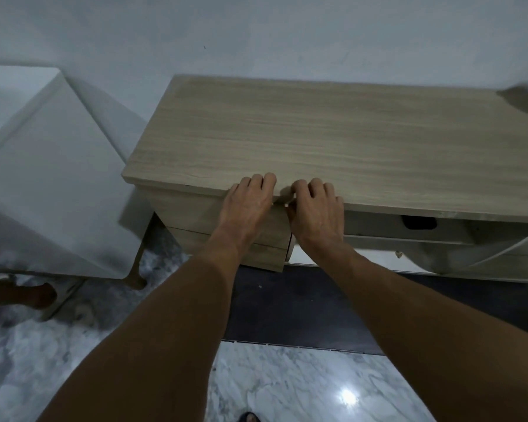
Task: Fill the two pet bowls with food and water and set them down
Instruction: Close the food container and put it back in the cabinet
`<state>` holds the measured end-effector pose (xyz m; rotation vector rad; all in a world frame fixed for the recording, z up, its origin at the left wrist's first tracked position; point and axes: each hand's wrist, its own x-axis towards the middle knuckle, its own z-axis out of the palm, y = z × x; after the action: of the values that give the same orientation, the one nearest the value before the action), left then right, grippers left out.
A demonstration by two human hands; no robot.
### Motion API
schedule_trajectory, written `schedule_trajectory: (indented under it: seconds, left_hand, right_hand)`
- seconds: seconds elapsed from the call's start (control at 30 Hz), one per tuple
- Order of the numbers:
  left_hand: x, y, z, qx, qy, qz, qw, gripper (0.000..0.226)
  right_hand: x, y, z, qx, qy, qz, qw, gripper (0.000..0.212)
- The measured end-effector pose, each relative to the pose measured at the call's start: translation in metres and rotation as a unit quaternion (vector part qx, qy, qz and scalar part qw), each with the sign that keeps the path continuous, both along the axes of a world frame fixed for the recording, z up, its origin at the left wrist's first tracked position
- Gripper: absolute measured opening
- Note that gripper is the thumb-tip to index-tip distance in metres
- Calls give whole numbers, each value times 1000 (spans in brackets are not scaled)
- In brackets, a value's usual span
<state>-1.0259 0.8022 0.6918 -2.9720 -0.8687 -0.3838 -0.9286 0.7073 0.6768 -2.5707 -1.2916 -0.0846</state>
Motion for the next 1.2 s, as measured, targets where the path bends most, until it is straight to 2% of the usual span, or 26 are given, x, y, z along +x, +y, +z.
schedule_trajectory:
  seconds: [0.23, 0.57, 0.73, 0.97, 1.1, 1.2]
  left_hand:
    - [6, 5, 5, 2, 42, 9, 999, 40]
    - [13, 13, -6, 15, 23, 8, 1000, 24]
    - [17, 14, -10, 30, 27, 18, 999, 34]
    - [21, 13, -14, 33, 30, 38, 998, 32]
    - [21, 15, -13, 25, 32, 27, 999, 39]
    - [20, 14, -11, 23, 29, 30, 999, 36]
  right_hand:
    - [2, 8, 4, -19, -21, -6, 1000, 33]
    - [6, 16, -2, -21, -52, 6, 998, 32]
    - [8, 18, -5, -20, -57, 12, 998, 35]
    - [7, 19, -5, -26, -94, 8, 995, 38]
    - [4, 18, -3, -19, -92, 1, 996, 38]
    - [3, 18, 0, -22, -77, 2, 997, 37]
